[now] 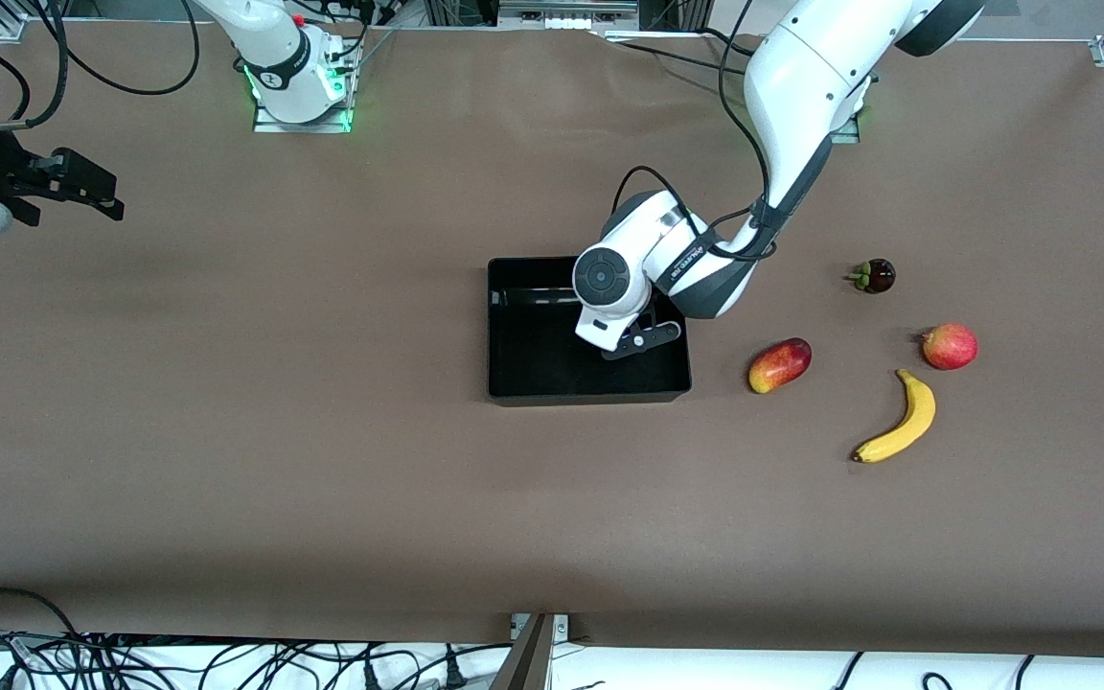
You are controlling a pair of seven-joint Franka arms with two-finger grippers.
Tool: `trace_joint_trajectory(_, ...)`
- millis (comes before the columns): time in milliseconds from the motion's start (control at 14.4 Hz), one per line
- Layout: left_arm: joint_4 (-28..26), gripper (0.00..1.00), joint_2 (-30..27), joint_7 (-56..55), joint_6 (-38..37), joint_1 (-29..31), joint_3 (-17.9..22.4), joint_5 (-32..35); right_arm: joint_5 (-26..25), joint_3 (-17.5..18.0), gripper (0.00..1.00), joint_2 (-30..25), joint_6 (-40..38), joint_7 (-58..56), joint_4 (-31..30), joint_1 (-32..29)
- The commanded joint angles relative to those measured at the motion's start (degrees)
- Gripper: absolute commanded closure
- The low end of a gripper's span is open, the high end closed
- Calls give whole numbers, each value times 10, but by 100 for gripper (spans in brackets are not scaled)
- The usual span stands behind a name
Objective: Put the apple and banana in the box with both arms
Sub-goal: 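Lower the apple into the box and open the left gripper, then move the left gripper to the yellow banana's stem end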
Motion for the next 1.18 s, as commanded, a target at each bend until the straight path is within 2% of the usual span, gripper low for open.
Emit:
trace_joint_trajectory(0,21,0,-52,-4,-58,18,-4,-4,-6,6,0,3,3,-9,12,-5)
trace_joint_trajectory(208,64,0,-102,-2,-93,40,-3,-60,-6,7,0,3,9,-7,12,-5)
trace_joint_trajectory(346,91,0,-110,2,-131,62,0,-52,-5,7,0,3,9,-6,12,-5)
trace_joint_trajectory(485,91,0,-110,35,-169,114,20,-42,-5,7,0,3,9,-6,12,-5)
trace_joint_trajectory(554,93,0,-110,99,-184,151,18,-38,-4,7,0,3,9,-6,12,-5)
trace_joint_trajectory(692,93,0,-110,294,-187,204,22,-38,-4,7,0,3,9,-6,12,-5)
trace_joint_trajectory(900,92,0,-99,481,-179,272,23,-16,-3,7,0,2,9,-6,12,-5)
trace_joint_trajectory(1108,92,0,-79,645,-117,308,23,47,-3,7,0,3,9,-6,12,-5)
